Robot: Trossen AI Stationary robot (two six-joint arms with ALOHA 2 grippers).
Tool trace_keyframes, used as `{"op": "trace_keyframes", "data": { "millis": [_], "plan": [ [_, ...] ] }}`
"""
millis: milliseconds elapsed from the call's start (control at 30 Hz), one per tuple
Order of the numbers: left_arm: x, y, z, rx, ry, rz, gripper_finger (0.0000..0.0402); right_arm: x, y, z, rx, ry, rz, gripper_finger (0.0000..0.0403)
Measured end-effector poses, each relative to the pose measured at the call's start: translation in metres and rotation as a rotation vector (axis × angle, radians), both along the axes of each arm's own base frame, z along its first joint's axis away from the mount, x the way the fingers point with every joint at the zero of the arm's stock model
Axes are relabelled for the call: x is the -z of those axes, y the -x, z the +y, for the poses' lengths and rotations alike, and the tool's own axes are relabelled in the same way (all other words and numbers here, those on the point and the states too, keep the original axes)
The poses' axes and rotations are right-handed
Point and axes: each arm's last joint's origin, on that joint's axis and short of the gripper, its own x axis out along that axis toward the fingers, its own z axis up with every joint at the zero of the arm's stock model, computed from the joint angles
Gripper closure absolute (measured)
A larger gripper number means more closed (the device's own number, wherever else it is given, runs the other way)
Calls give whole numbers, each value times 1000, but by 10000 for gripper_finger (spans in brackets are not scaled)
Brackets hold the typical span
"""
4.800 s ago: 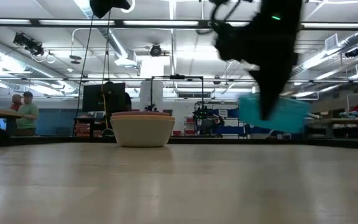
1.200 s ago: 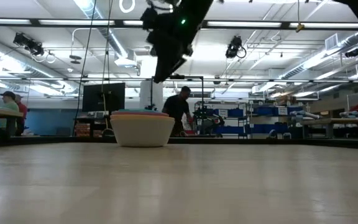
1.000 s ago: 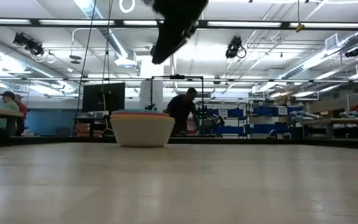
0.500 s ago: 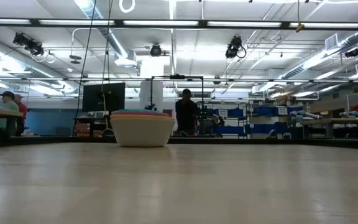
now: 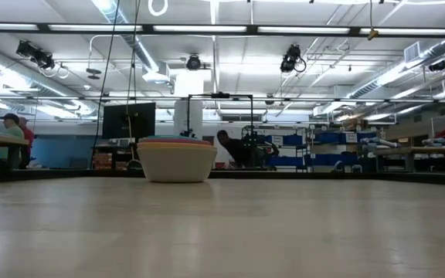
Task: Nest bowls inside each other
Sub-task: Return to Home Position
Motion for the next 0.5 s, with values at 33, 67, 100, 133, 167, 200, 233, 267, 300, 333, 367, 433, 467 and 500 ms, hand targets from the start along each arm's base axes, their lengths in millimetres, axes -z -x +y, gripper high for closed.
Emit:
{"op": "trace_keyframes", "data": {
  "millis": [33,67,100,133,167,200,233,267,300,333,367,433,467,500],
  "plan": [
    [4,1,0,-2,2,1,259,7,5,-2,9,-11,3,248],
    [9,2,0,-7,5,4,259,13,9,-4,22,-29,2,248],
    [13,2,0,-12,7,9,259,20,13,-6,31,-44,-8,248],
    [18,1,0,-18,11,16,259,28,17,-8,36,-56,-17,248],
    [24,-2,1,-27,16,31,259,35,21,-9,39,-63,-31,248],
    [30,-5,2,-39,22,47,259,42,26,-11,40,-70,-46,248],
    [36,-9,3,-53,28,60,259,50,30,-13,40,-76,-64,248],
    [42,-13,4,-75,35,66,259,57,34,-15,42,-83,-82,248],
    [47,-16,5,-96,41,71,259,65,39,-17,45,-86,-97,248],
    [52,-21,6,-110,46,73,259,74,42,-20,55,-90,-106,248],
    [57,-25,7,-113,47,72,259,83,45,-22,67,-92,-114,248],
    [68,-36,8,-116,37,94,259,101,47,-26,114,-116,-122,248],
    [75,-42,9,-118,29,110,259,111,47,-29,152,-138,-127,248],
    [81,-47,10,-120,25,118,259,121,45,-31,188,-156,-126,248]
  ]
}}
